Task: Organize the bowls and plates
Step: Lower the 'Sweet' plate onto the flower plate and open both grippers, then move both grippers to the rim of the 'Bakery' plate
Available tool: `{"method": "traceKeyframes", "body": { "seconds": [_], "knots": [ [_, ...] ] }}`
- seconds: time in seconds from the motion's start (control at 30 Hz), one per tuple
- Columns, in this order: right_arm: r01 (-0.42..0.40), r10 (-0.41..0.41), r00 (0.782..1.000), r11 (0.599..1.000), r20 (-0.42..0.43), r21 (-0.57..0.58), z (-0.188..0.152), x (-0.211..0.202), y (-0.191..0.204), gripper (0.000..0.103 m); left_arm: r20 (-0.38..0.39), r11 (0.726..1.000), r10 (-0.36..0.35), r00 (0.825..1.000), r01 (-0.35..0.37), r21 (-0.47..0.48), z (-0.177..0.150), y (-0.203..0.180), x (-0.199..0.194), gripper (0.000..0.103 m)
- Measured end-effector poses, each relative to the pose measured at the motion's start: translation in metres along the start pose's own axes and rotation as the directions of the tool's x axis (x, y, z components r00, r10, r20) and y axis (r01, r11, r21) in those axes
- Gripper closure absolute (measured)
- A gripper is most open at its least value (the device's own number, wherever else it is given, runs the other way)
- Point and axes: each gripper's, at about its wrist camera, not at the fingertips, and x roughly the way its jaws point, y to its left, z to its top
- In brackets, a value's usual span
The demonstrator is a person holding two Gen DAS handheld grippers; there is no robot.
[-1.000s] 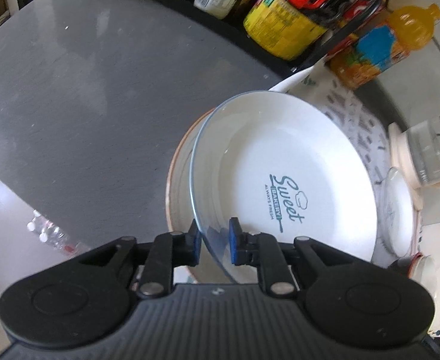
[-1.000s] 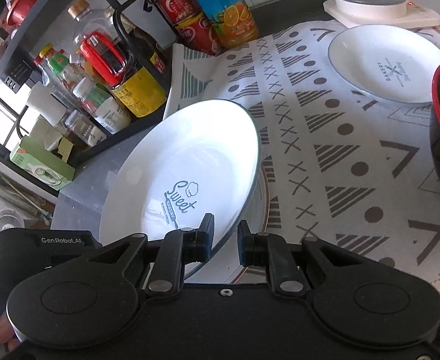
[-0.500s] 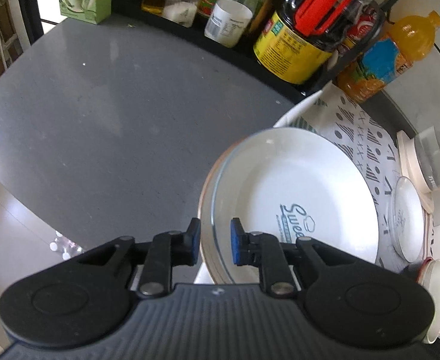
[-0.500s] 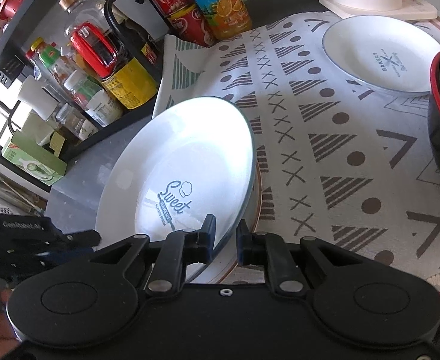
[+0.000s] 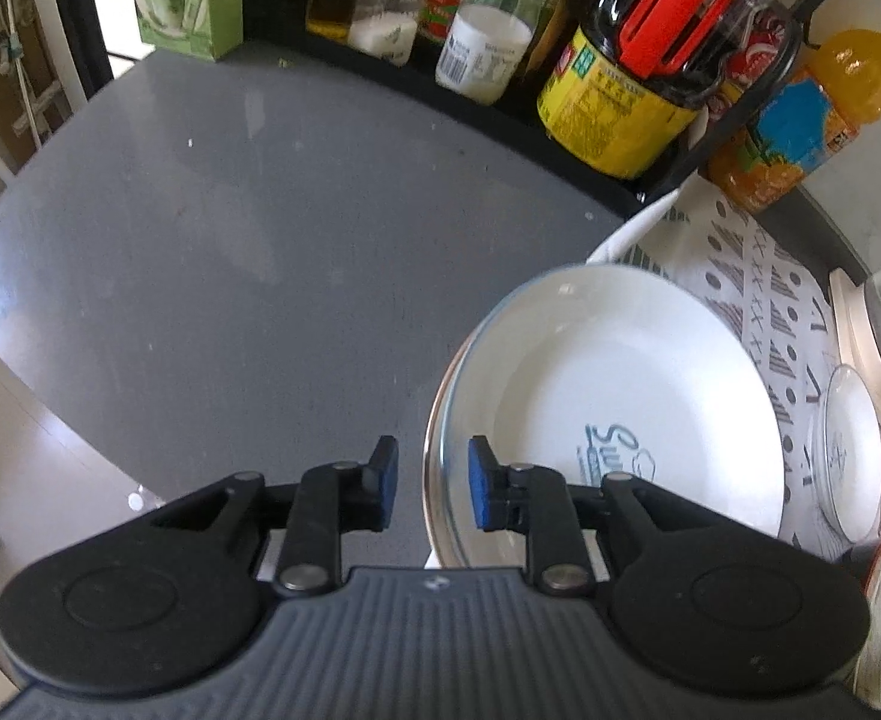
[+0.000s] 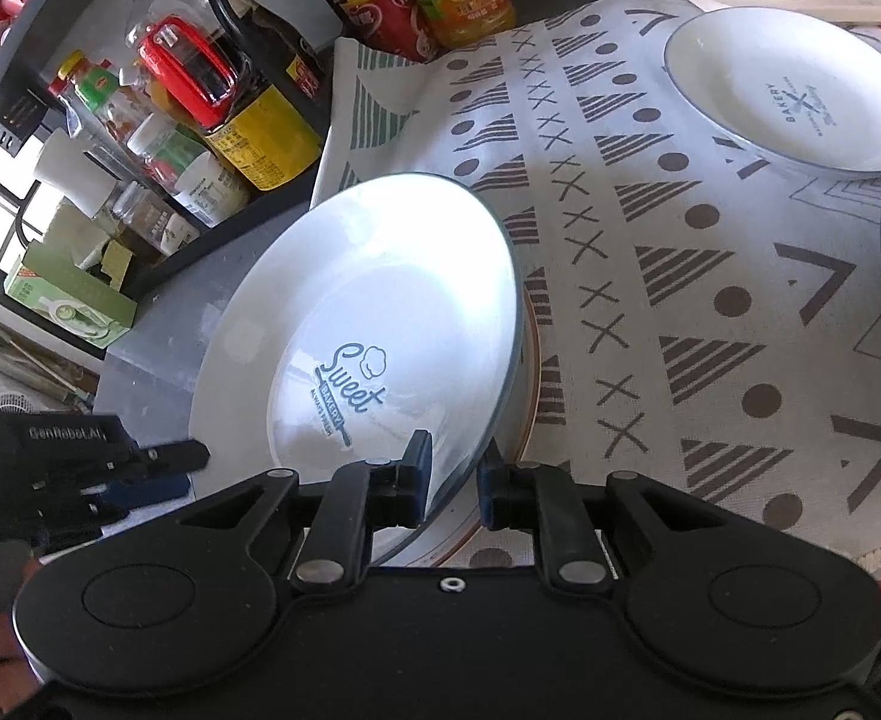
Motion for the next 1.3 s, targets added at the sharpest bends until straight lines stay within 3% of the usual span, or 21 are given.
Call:
{"method": "traceKeyframes", "body": {
  "seconds": [0.17, 0.5, 0.6, 0.77, 1.13, 1.2, 1.3],
  "knots": [
    [-0.008, 0.009, 1.000, 1.000, -0.027, 0.011, 0.003, -0.001, 0.000, 0.081, 0.043, 1.000, 0.026, 0.999, -0.026, -0.003, 0.008, -0.003, -0.006, 0.069],
    [-0.046, 0.048, 0.997, 0.998, -0.053, 0.037, 0.001, -0.011, -0.005, 0.080, 0.036, 0.999, 0.040, 0.999, -0.039, -0.032, 0.009, 0.009, -0.003, 0.066],
    [-0.012, 0.014, 0.999, 0.999, -0.051, 0.038, 0.000, -0.018, -0.009, 0.074, 0.028, 0.998, 0.045, 0.999, -0.044, -0.042, 0.007, 0.014, 0.000, 0.066],
    [-0.002, 0.002, 1.000, 0.999, -0.012, 0.047, 0.002, -0.023, -0.017, 0.074, 0.029, 0.998, 0.044, 0.999, -0.043, -0.038, 0.008, 0.012, 0.001, 0.063],
    [0.042, -0.049, 0.990, 0.997, 0.132, 0.061, 0.037, -0.057, -0.034, 0.069, 0.063, 0.998, -0.031, 0.997, 0.028, 0.055, 0.026, -0.047, -0.006, 0.057],
    [0.054, -0.063, 0.985, 0.997, 0.160, 0.062, 0.044, -0.064, -0.038, 0.058, 0.064, 0.996, -0.054, 0.996, 0.049, 0.081, 0.029, -0.064, -0.007, 0.056],
    [0.069, -0.080, 0.978, 0.996, 0.192, 0.064, 0.054, -0.074, -0.045, 0.054, 0.065, 0.990, -0.092, 0.994, 0.084, 0.113, 0.030, -0.088, -0.007, 0.049]
  ]
}}
